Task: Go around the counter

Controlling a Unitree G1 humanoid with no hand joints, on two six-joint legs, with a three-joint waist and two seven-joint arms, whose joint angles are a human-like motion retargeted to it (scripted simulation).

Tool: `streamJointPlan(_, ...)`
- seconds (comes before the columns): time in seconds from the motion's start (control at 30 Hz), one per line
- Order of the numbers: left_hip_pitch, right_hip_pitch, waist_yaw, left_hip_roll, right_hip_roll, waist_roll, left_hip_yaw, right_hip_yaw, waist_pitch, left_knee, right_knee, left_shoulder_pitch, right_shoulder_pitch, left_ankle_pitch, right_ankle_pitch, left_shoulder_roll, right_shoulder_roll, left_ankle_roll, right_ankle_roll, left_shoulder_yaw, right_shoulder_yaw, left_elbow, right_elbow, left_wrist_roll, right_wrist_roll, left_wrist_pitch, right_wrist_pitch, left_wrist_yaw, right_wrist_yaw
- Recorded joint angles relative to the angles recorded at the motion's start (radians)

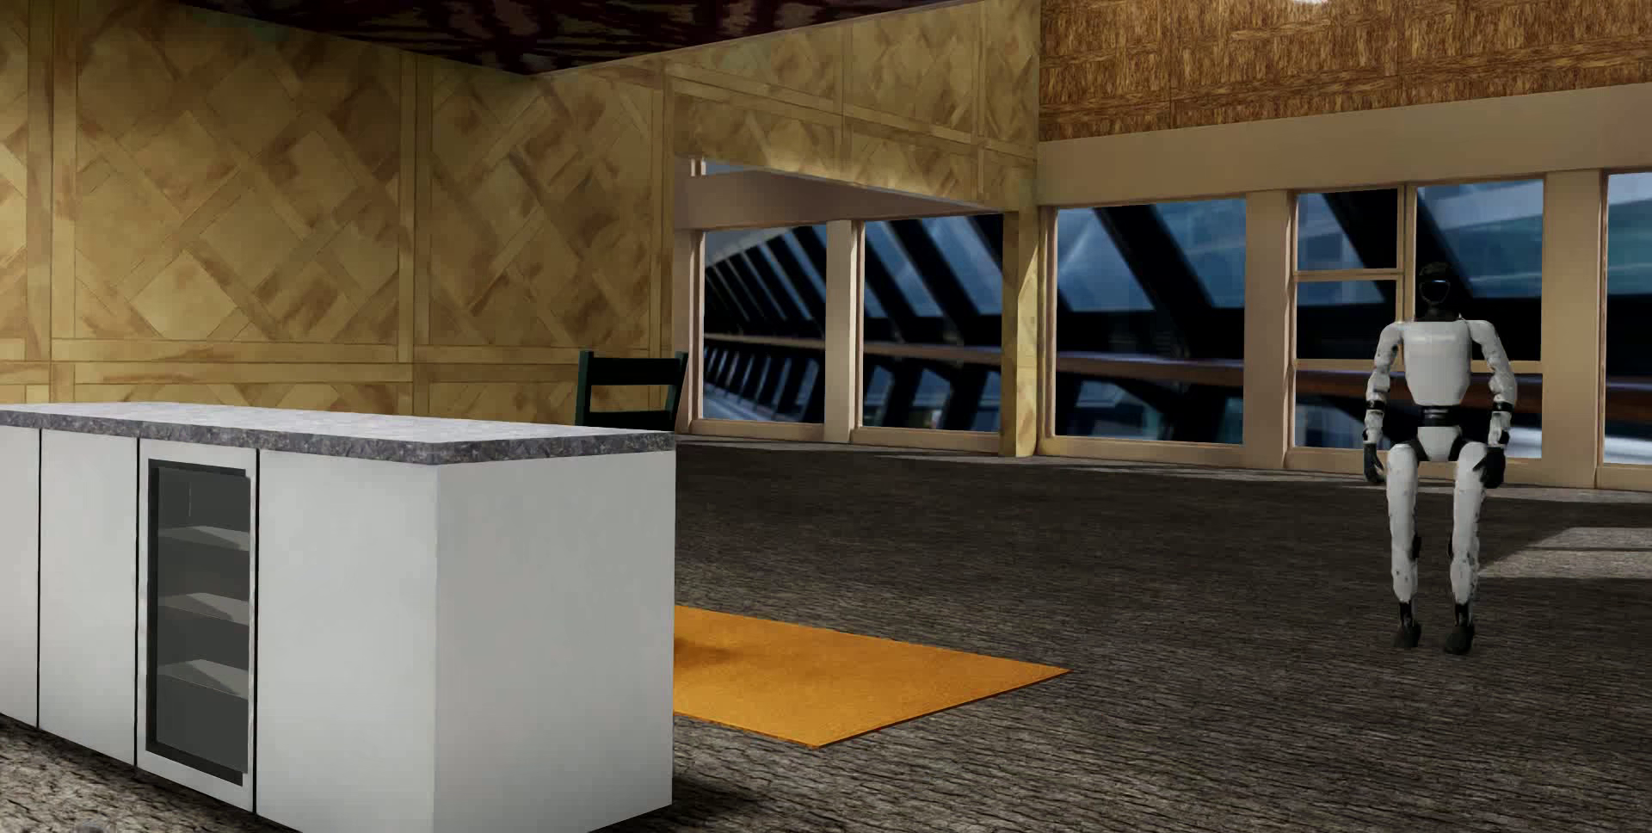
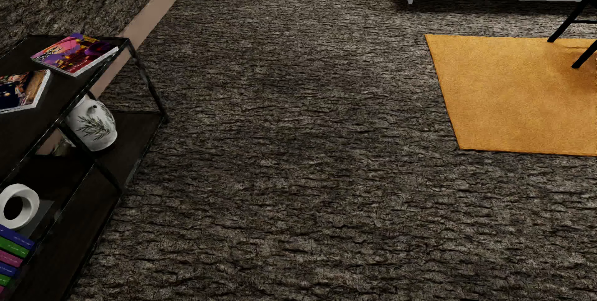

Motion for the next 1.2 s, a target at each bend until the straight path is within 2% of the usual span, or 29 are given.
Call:
streamJointPlan(0.03, 0.001, -0.003, 0.002, -0.001, 0.003, 0.004, 0.0, 0.0, 0.002, 0.007, 0.098, 0.004, 0.004, 0.01, -0.037, 0.003, -0.003, 0.0, 0.0, -0.004, 0.006, -0.011, -0.001, 0.0, 0.0, 0.0, 0.0, 0.0, 0.0)
streamJointPlan(0.07, 0.002, -0.009, -0.01, -0.003, 0.011, 0.007, 0.0, 0.0, 0.003, 0.015, 0.254, 0.008, 0.011, 0.015, -0.162, 0.006, -0.005, 0.0, 0.0, -0.01, 0.008, -0.023, -0.001, 0.0, 0.0, 0.0, 0.0, 0.0, 0.0)
streamJointPlan(0.1, -0.003, -0.042, -0.032, -0.01, 0.015, 0.009, 0.0, 0.0, 0.0, 0.026, 0.288, 0.01, 0.018, 0.015, -0.242, 0.007, -0.008, 0.0, 0.0, -0.012, -0.002, -0.033, -0.001, 0.0, 0.0, 0.0, 0.0, 0.0, 0.0)
streamJointPlan(0.2, 0.068, -0.221, -0.071, -0.035, -0.012, -0.013, 0.0, 0.0, 0.067, 0.046, 0.618, -0.001, 0.034, -0.023, -0.278, 0.033, -0.005, 0.0, 0.0, 0.01, -0.043, -0.102, -0.029, 0.0, 0.0, 0.0, 0.0, 0.0, 0.0)
streamJointPlan(0.27, 0.123, -0.351, -0.13, -0.025, -0.015, -0.011, 0.0, 0.0, 0.089, 0.027, 0.759, -0.021, 0.05, -0.1, -0.275, 0.039, -0.004, 0.0, 0.0, 0.025, -0.047, -0.155, -0.044, 0.0, 0.0, 0.0, 0.0, 0.0, 0.0)
streamJointPlan(0.3, 0.148, -0.406, -0.169, -0.004, -0.009, 0.008, 0.0, 0.0, 0.09, 0.01, 0.747, -0.041, 0.061, -0.137, -0.265, 0.025, -0.011, 0.0, 0.0, 0.033, -0.044, -0.154, -0.04, 0.0, 0.0, 0.0, 0.0, 0.0, 0.0)
streamJointPlan(0.33, 0.177, -0.456, -0.211, 0.012, -0.016, 0.019, 0.0, 0.0, 0.085, -0.008, 0.709, -0.045, 0.078, -0.174, -0.246, 0.019, -0.016, 0.0, 0.0, 0.057, -0.052, -0.175, -0.036, 0.0, 0.0, 0.0, 0.0, 0.0, 0.0)
streamJointPlan(0.43, 0.302, -0.584, -0.241, 0.027, -0.044, 0.022, 0.0, 0.0, 0.106, -0.05, 0.552, -0.09, 0.095, -0.319, -0.116, 0.04, -0.02, 0.0, 0.0, 0.025, -0.027, -0.219, 0.015, 0.0, 0.0, 0.0, 0.0, 0.0, 0.0)
streamJointPlan(0.5, 0.367, -0.643, -0.264, 0.032, -0.058, 0.017, 0.0, 0.0, 0.106, -0.056, 0.457, -0.122, 0.097, -0.359, -0.088, 0.043, -0.014, 0.0, 0.0, 0.018, -0.009, -0.207, 0.052, 0.0, 0.0, 0.0, 0.0, 0.0, 0.0)
streamJointPlan(0.57, 0.43, -0.678, -0.293, 0.052, -0.065, 0.021, 0.0, 0.0, 0.103, -0.056, 0.457, -0.133, 0.1, -0.346, -0.112, 0.04, -0.017, 0.0, 0.0, 0.002, 0.012, -0.198, 0.075, 0.0, 0.0, 0.0, 0.0, 0.0, 0.0)
streamJointPlan(0.6, 0.45, -0.687, -0.311, 0.067, -0.065, 0.025, 0.0, 0.0, 0.097, -0.043, 0.51, -0.123, 0.109, -0.305, -0.123, 0.035, -0.015, 0.0, 0.0, 0.017, -0.007, -0.165, 0.086, 0.0, 0.0, 0.0, 0.0, 0.0, 0.0)
streamJointPlan(0.63, 0.449, -0.694, -0.33, 0.081, -0.062, 0.036, 0.0, 0.0, 0.089, -0.005, 0.571, -0.106, 0.109, -0.226, -0.131, 0.027, -0.017, 0.0, 0.0, -0.002, -0.012, -0.143, 0.099, 0.0, 0.0, 0.0, 0.0, 0.0, 0.0)
streamJointPlan(0.67, 0.431, -0.688, -0.335, 0.097, -0.046, 0.052, 0.0, 0.0, 0.084, 0.07, 0.628, -0.087, 0.104, -0.102, -0.153, 0.021, -0.018, 0.0, 0.0, -0.028, -0.003, -0.105, 0.114, 0.0, 0.0, 0.0, 0.0, 0.0, 0.0)
streamJointPlan(0.7, 0.396, -0.652, -0.322, 0.116, -0.023, 0.059, 0.0, 0.0, 0.084, 0.191, 0.67, -0.071, 0.097, 0.057, -0.189, 0.015, -0.017, 0.0, 0.0, -0.045, 0.009, -0.058, 0.129, 0.0, 0.0, 0.0, 0.0, 0.0, 0.0)
streamJointPlan(0.73, 0.32, -0.604, -0.297, 0.118, -0.004, 0.049, 0.0, 0.0, 0.083, 0.366, 0.681, -0.053, 0.089, 0.205, -0.228, 0.012, -0.013, 0.0, 0.0, -0.056, 0.009, -0.017, 0.128, 0.0, 0.0, 0.0, 0.0, 0.0, 0.0)
streamJointPlan(0.77, 0.216, -0.541, -0.268, 0.12, 0.015, 0.039, 0.0, 0.0, 0.091, 0.574, 0.673, -0.038, 0.081, 0.281, -0.261, 0.016, -0.008, 0.0, 0.0, -0.066, 0.004, 0.008, 0.107, 0.0, 0.0, 0.0, 0.0, 0.0, 0.0)
streamJointPlan(0.83, 0.005, -0.385, -0.174, 0.114, 0.046, 0.017, 0.0, 0.0, 0.111, 0.864, 0.614, 0.009, 0.061, 0.256, -0.309, 0.02, -0.005, 0.0, 0.0, -0.043, 0.0, 0.013, 0.041, 0.0, 0.0, 0.0, 0.0, 0.0, 0.0)
streamJointPlan(0.87, -0.102, -0.298, -0.121, 0.1, 0.045, -0.002, 0.0, 0.0, 0.115, 0.874, 0.558, 0.028, 0.046, 0.244, -0.315, 0.019, -0.006, 0.0, 0.0, -0.036, -0.005, 0.014, 0.006, 0.0, 0.0, 0.0, 0.0, 0.0, 0.0)
streamJointPlan(0.9, -0.194, -0.206, -0.069, 0.087, 0.045, -0.018, 0.0, 0.0, 0.125, 0.793, 0.489, 0.034, 0.034, 0.259, -0.307, 0.024, -0.009, 0.0, 0.0, -0.053, -0.023, 0.023, -0.033, 0.0, 0.0, 0.0, 0.0, 0.0, 0.0)
streamJointPlan(0.97, -0.325, -0.023, 0.029, 0.076, 0.035, -0.039, 0.0, 0.0, 0.126, 0.46, 0.363, 0.067, 0.026, 0.373, -0.31, 0.033, -0.021, 0.0, 0.0, -0.044, -0.051, 0.018, -0.11, 0.0, 0.0, 0.0, 0.0, 0.0, 0.0)
streamJointPlan(1.0, -0.368, 0.056, 0.076, 0.083, 0.029, -0.047, 0.0, 0.0, 0.121, 0.275, 0.315, 0.079, 0.012, 0.37, -0.329, 0.037, -0.032, 0.0, 0.0, -0.04, -0.046, 0.011, -0.145, 0.0, 0.0, 0.0, 0.0, 0.0, 0.0)
streamJointPlan(1.03, -0.409, 0.12, 0.106, 0.089, 0.027, -0.047, 0.0, 0.0, 0.111, 0.128, 0.286, 0.085, -0.004, 0.259, -0.354, 0.038, -0.043, 0.0, 0.0, -0.036, -0.054, 0.006, -0.176, 0.0, 0.0, 0.0, 0.0, 0.0, 0.0)
streamJointPlan(1.07, -0.44, 0.178, 0.13, 0.098, 0.022, -0.05, 0.0, 0.0, 0.105, 0.045, 0.275, 0.092, -0.023, 0.083, -0.378, 0.041, -0.052, 0.0, 0.0, -0.034, -0.056, 0.001, -0.194, 0.0, 0.0, 0.0, 0.0, 0.0, 0.0)
streamJointPlan(1.1, -0.459, 0.219, 0.155, 0.113, 0.012, -0.057, 0.0, 0.0, 0.104, 0.04, 0.28, 0.096, -0.042, -0.016, -0.389, 0.043, -0.056, 0.0, 0.0, -0.032, -0.058, -0.001, -0.2, 0.0, 0.0, 0.0, 0.0, 0.0, 0.0)
streamJointPlan(1.13, -0.48, 0.247, 0.18, 0.121, 0.004, -0.061, 0.0, 0.0, 0.104, 0.064, 0.301, 0.099, -0.052, 0.062, -0.375, 0.041, -0.053, 0.0, 0.0, -0.027, -0.07, 0.003, -0.194, 0.0, 0.0, 0.0, 0.0, 0.0, 0.0)
streamJointPlan(1.17, -0.516, 0.27, 0.206, 0.106, -0.016, -0.068, 0.0, 0.0, 0.103, 0.101, 0.347, 0.104, -0.043, 0.242, -0.323, 0.039, -0.047, 0.0, 0.0, -0.033, -0.086, 0.012, -0.176, 0.0, 0.0, 0.0, 0.0, 0.0, 0.0)
streamJointPlan(1.2, -0.538, 0.251, 0.207, 0.087, -0.045, -0.088, 0.0, 0.0, 0.091, 0.183, 0.432, 0.101, -0.032, 0.387, -0.207, 0.034, -0.034, 0.0, 0.0, -0.033, -0.102, 0.028, -0.151, 0.0, 0.0, 0.0, 0.0, 0.0, 0.0)
